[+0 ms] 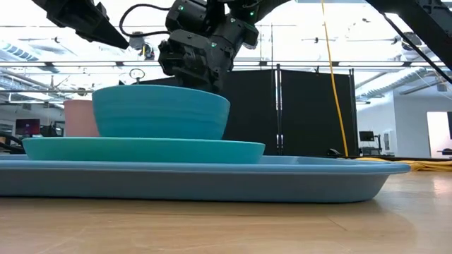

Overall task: Set up tray
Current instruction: Put the blue bowl on the light blue plate on the blue serving tray

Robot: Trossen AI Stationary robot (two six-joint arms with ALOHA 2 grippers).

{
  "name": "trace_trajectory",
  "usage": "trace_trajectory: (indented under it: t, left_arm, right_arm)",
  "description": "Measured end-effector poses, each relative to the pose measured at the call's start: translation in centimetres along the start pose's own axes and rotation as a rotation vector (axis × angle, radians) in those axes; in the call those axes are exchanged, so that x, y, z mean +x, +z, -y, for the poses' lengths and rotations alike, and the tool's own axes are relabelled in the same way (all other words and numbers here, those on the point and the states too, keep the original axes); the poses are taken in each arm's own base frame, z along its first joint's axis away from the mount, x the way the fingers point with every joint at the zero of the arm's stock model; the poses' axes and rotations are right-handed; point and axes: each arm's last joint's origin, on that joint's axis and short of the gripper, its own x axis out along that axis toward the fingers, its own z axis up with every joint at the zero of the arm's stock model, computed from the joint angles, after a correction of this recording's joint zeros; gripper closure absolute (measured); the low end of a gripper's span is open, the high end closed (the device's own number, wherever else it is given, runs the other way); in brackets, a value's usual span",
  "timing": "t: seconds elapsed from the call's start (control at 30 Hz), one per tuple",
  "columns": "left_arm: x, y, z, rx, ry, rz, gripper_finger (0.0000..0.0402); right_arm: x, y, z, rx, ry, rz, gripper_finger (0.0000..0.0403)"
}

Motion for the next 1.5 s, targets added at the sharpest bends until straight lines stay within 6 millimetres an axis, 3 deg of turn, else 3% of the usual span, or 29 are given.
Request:
trace_trajectory:
  t: [0.3,0.5,0.7,1.0,1.5]
  left_arm:
    - [0.0,0.0,0.0,0.001,-0.001,-0.001,0.0304]
    - [0.0,0.0,0.0,0.002,-0.002,-0.001,0.0304]
    - [0.0,0.0,0.0,0.002,-0.005,-0.002,0.0304]
    - [0.0,0.0,0.0,0.003,-0.004,-0.001,0.0304]
    - [0.0,0.0,0.0,0.002,-0.001,0.000,0.0304]
  right_arm:
    - [0.0,0.3,-0.1,-0.015,0.007,0.031,0.0276]
    - [-0.3,0.6,-0.3,-0.048,0.014,0.060,0.0276]
    - [-0.2,-0.3,-0.4,-0.038,0.014,-0.025,0.0277]
    - [0.4,0.0,-1.3,-0.117,-0.033,0.043,0.0277]
    - [3.1,-1.0,-0.6,-0.144,0.032,0.155,0.0277]
